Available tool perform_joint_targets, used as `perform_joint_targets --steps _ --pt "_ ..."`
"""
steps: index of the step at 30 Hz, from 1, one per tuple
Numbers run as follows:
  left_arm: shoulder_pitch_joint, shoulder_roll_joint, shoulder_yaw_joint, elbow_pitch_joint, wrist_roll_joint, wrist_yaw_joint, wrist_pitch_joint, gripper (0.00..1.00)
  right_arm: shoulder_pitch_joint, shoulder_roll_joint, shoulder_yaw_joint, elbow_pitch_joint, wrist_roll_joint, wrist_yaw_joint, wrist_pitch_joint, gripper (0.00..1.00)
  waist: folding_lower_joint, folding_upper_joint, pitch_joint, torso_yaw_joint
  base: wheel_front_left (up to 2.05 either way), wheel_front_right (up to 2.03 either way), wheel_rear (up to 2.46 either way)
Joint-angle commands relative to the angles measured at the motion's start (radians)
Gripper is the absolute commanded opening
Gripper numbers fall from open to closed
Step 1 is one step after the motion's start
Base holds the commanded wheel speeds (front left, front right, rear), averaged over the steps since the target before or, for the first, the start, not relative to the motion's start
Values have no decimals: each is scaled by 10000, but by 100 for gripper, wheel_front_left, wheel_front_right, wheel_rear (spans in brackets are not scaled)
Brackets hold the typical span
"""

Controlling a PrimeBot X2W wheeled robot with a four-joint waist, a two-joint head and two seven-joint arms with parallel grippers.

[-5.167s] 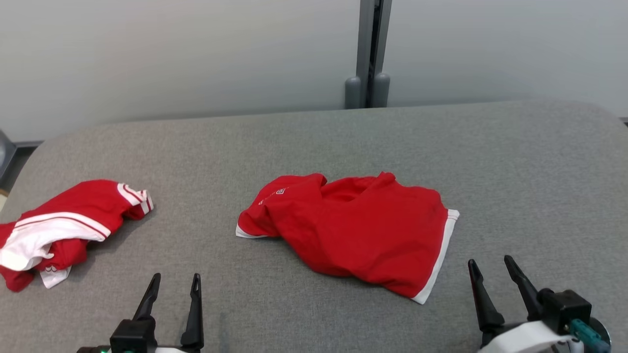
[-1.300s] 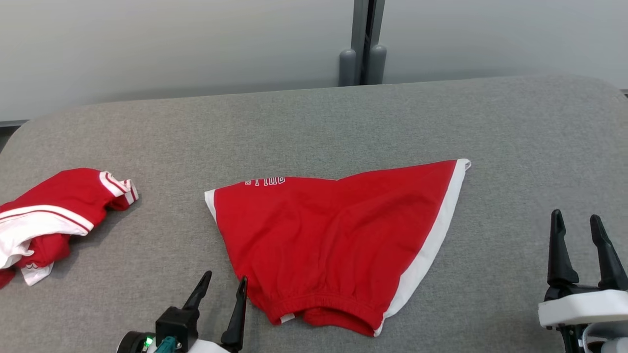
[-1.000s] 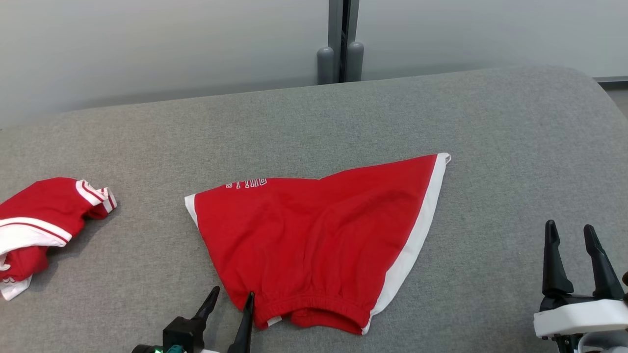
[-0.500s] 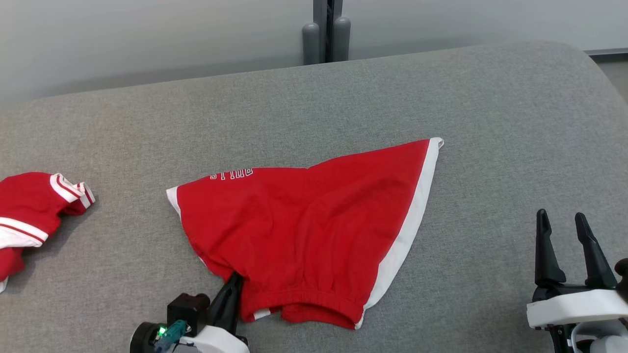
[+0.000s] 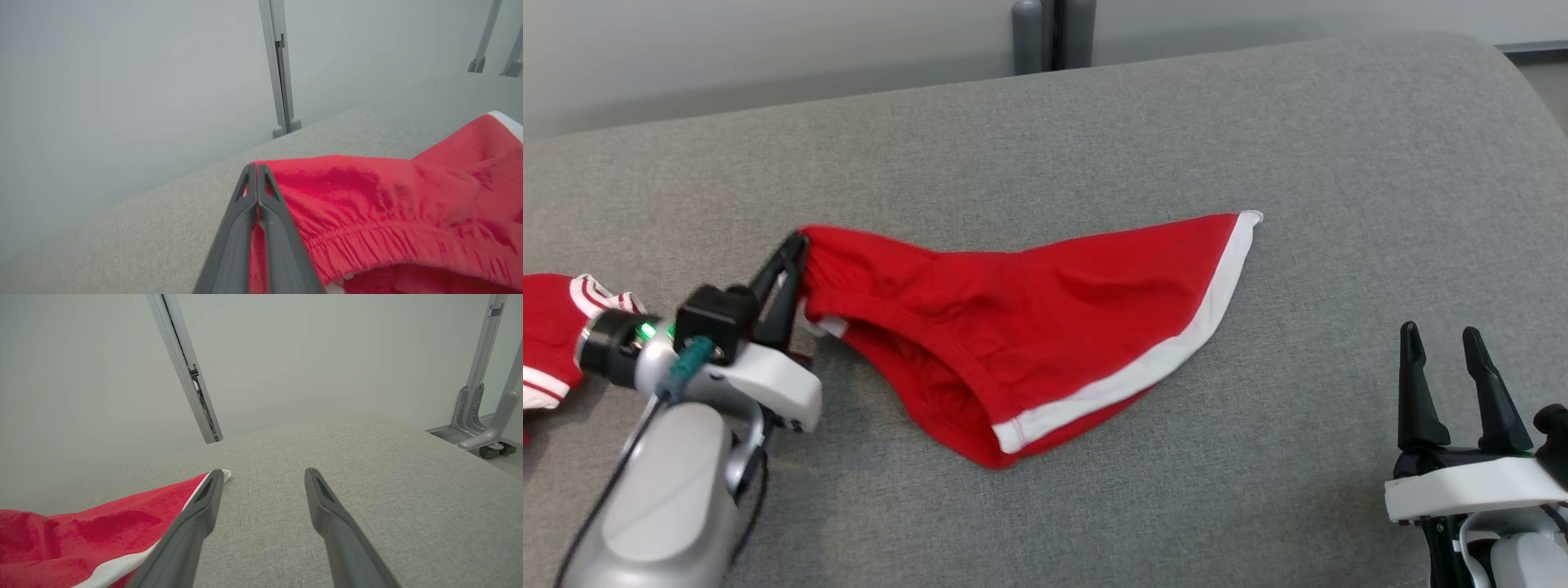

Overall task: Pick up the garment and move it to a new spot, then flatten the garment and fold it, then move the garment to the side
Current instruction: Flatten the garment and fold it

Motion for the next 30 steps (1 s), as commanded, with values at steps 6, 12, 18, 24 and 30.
perform_joint_targets --steps 6,12,18,24,30 --pt "-2000 1046 -191 1145 532 -257 -5 0 -290 -52 78 17 221 4 2 100 0 0 501 -535 0 0 0" --pt "-3484 1813 -184 2402 808 -173 -5 0 -435 -48 142 6 321 4 2 100 0 0 877 -926 0 0 0" --pt "-3890 2012 14 3123 637 186 -5 100 -459 -48 132 35 361 4 2 100 0 0 907 -1009 0 0 0" --pt "-3134 1351 301 2926 106 514 -5 100 -303 -48 83 101 183 4 2 100 0 0 459 -648 0 0 0" --pt "-1855 432 738 2033 -480 843 -3 100 -121 -50 200 71 17 4 2 100 0 0 -221 -262 0 0 0"
